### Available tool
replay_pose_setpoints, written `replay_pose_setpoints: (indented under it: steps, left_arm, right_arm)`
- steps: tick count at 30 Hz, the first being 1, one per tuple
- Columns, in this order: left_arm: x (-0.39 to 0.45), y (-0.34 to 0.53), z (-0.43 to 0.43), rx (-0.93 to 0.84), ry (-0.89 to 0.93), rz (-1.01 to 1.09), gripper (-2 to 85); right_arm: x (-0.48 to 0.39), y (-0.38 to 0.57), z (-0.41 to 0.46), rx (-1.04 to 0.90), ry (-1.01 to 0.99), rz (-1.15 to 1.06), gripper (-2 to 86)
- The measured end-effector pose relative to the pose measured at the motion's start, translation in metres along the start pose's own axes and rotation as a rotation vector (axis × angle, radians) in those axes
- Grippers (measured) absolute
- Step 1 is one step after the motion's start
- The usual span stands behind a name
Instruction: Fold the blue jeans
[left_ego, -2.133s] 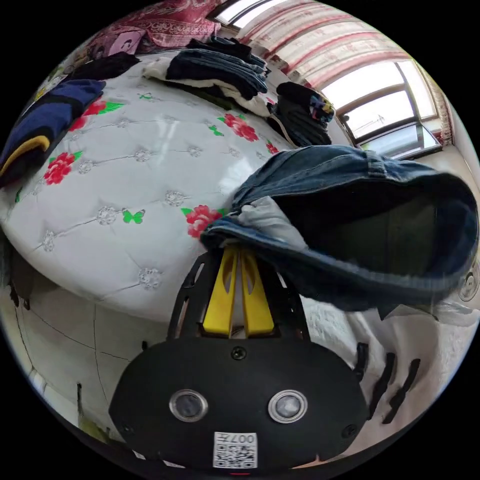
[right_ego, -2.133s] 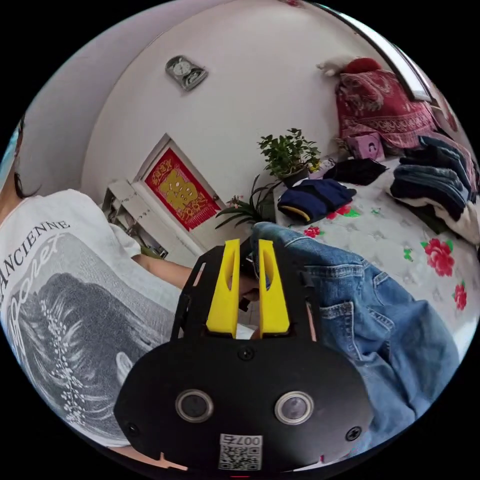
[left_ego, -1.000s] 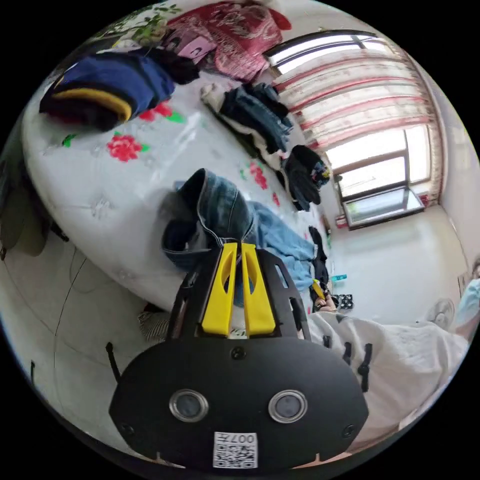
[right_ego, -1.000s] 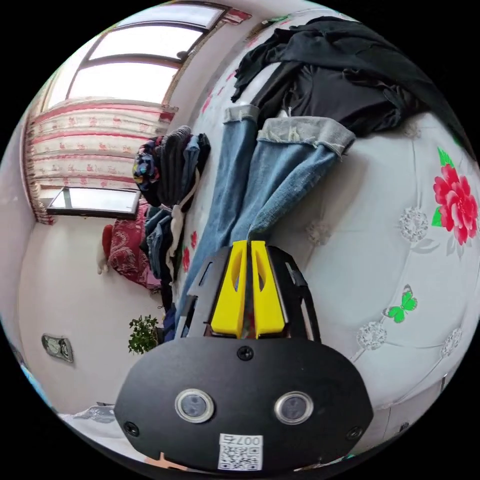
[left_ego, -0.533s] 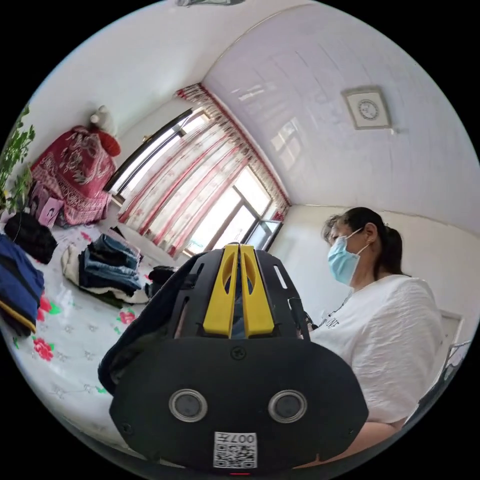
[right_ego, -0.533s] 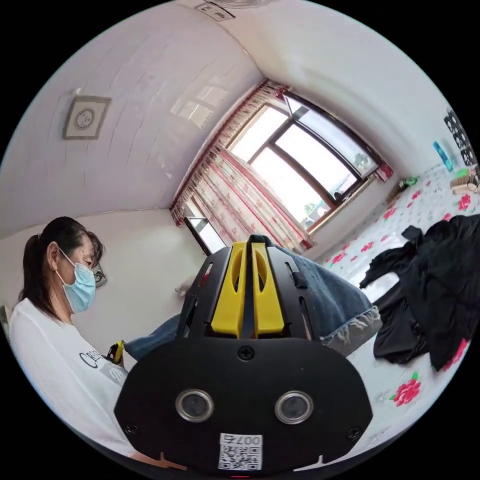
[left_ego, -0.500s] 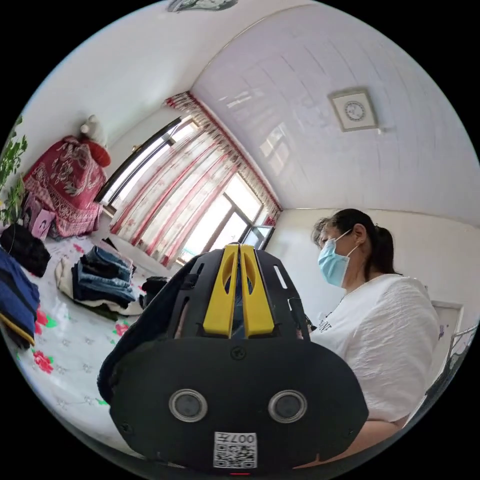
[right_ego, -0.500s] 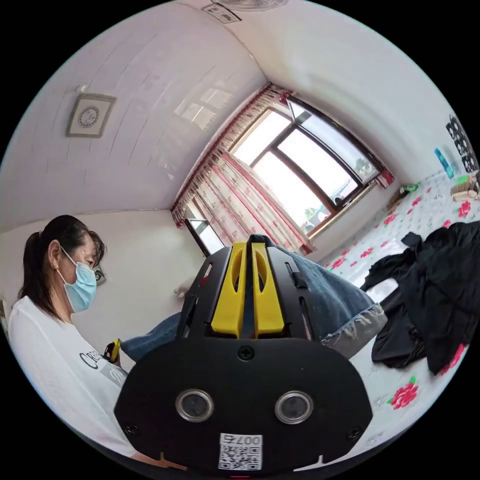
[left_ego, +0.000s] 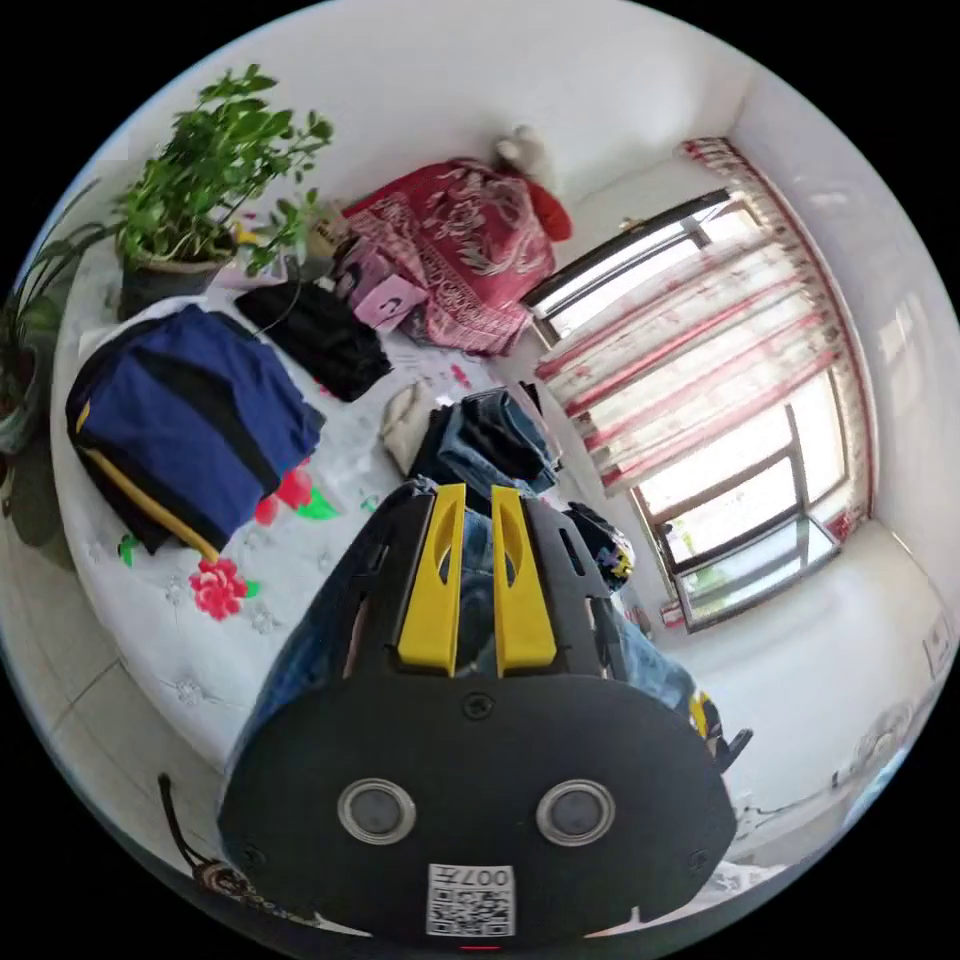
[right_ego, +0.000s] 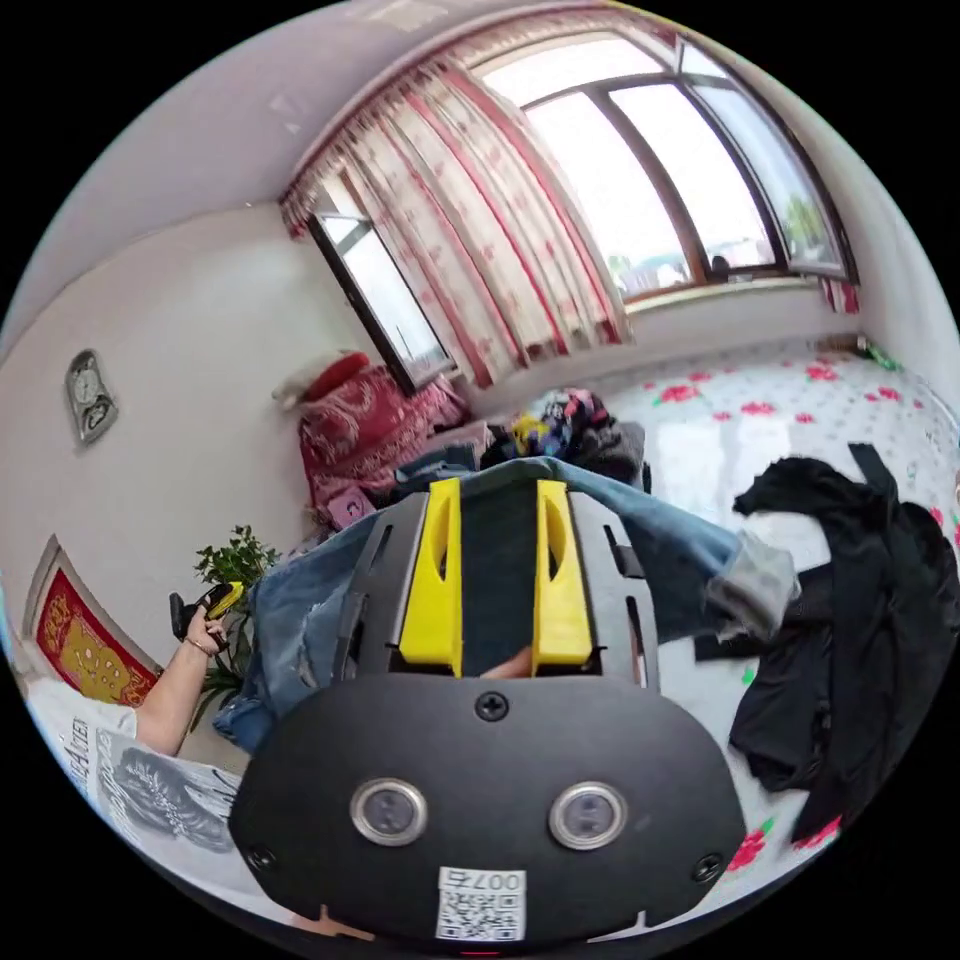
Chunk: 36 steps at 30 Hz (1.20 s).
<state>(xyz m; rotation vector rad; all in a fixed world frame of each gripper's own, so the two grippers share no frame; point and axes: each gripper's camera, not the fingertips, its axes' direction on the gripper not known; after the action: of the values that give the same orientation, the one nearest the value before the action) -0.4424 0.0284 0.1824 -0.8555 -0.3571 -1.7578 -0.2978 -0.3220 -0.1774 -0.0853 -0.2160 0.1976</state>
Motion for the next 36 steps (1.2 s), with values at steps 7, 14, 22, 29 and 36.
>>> replay_pose_setpoints:
  steps: [7, 14, 22, 29, 36]
  left_arm:
    - [-0.089, 0.107, 0.058, -0.219, -0.292, 0.035, 5.2]
    - [-0.148, 0.174, 0.083, -0.314, -0.426, -0.063, 6.0]
    - [-0.149, 0.196, 0.186, -0.443, -0.511, -0.027, 6.6]
    - [-0.147, 0.195, 0.221, -0.495, -0.544, 0.007, 6.3]
    - [-0.137, 0.218, 0.245, -0.556, -0.452, 0.019, 6.1]
  right_arm:
    - [0.106, 0.176, 0.155, -0.363, 0.113, 0.287, 9.4]
    - [0.179, 0.212, 0.183, -0.329, 0.208, 0.474, 9.7]
    - [0.183, 0.187, 0.288, -0.387, 0.186, 0.455, 5.5]
    - [0.174, 0.181, 0.245, -0.179, 0.001, 0.521, 0.2]
    - [0.105, 0.168, 0.028, 0.213, 0.033, 0.386, 0.1]
